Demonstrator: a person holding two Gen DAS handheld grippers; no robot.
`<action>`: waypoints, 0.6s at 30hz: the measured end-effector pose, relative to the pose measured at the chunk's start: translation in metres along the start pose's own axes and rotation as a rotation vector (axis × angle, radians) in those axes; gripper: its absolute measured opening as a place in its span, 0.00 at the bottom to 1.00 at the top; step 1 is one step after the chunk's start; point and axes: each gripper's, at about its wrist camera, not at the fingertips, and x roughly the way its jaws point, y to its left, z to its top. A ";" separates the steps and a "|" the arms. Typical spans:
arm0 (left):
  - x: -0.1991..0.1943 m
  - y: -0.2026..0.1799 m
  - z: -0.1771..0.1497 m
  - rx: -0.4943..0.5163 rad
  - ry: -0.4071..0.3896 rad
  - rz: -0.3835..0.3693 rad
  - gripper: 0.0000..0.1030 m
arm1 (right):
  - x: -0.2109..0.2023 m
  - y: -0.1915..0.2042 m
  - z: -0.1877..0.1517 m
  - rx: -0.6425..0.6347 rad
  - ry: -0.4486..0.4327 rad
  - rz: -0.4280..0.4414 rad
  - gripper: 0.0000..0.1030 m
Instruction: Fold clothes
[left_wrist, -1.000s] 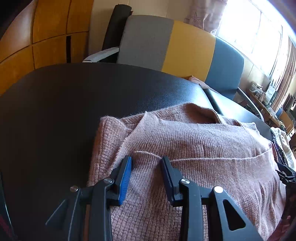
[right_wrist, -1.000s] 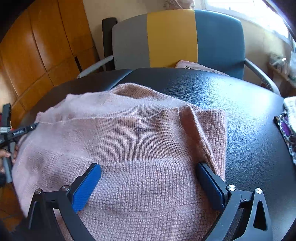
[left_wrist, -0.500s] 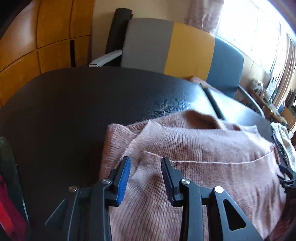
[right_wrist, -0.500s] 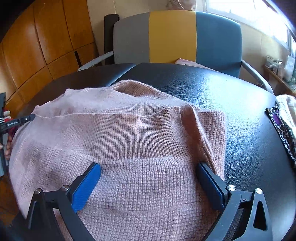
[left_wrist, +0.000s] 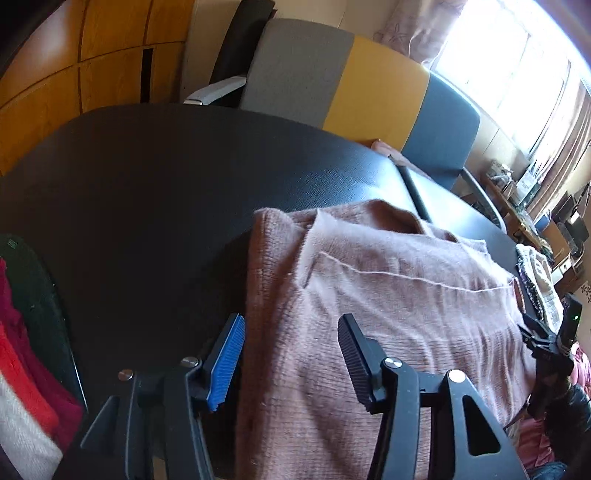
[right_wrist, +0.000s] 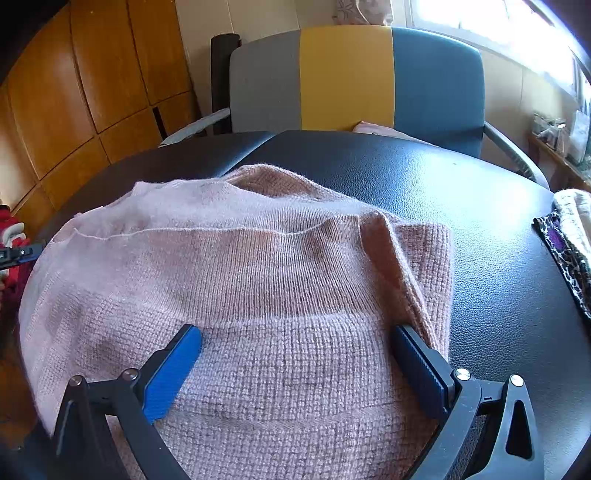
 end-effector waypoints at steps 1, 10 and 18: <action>0.004 -0.001 0.002 0.014 0.009 0.001 0.52 | 0.000 0.001 0.000 0.001 0.000 -0.001 1.00; 0.043 0.006 0.014 0.068 0.103 0.011 0.60 | 0.000 0.001 0.000 0.005 -0.003 0.004 1.00; 0.047 -0.001 0.011 0.072 0.109 -0.076 0.40 | 0.002 0.001 0.003 0.006 -0.006 0.019 1.00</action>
